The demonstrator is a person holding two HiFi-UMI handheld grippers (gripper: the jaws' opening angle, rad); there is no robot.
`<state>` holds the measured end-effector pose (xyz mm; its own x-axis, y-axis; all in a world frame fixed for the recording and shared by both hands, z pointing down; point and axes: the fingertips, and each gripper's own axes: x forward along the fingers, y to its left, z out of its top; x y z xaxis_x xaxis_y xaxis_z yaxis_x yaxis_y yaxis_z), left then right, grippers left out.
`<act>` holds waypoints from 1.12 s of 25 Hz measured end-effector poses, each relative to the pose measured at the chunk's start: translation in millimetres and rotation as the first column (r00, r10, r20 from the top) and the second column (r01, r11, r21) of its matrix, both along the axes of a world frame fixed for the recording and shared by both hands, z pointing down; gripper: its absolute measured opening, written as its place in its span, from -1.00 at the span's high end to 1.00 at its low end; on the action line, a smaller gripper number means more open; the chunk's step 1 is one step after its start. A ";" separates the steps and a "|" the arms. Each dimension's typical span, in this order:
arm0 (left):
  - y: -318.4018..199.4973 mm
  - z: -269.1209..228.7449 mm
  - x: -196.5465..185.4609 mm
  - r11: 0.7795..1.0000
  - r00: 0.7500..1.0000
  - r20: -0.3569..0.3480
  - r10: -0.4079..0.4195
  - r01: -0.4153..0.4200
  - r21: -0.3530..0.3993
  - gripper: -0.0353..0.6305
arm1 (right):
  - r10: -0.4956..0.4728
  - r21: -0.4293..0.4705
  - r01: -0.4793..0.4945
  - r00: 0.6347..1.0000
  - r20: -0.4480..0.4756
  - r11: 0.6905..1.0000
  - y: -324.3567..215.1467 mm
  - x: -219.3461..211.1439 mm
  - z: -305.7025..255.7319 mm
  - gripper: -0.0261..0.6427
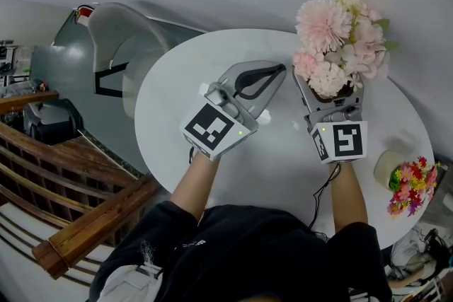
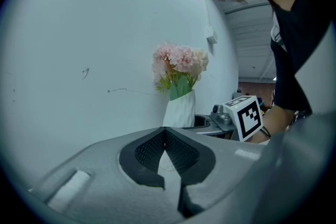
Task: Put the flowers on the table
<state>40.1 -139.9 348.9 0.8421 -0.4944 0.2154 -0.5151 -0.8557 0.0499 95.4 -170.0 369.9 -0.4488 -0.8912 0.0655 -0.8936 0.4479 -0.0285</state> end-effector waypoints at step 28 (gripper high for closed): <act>19.8 -32.2 0.8 0.998 1.000 -0.009 0.004 -0.004 0.064 0.90 | 0.034 0.061 -0.034 0.999 0.003 0.998 24.0 12.8 -35.2 -0.31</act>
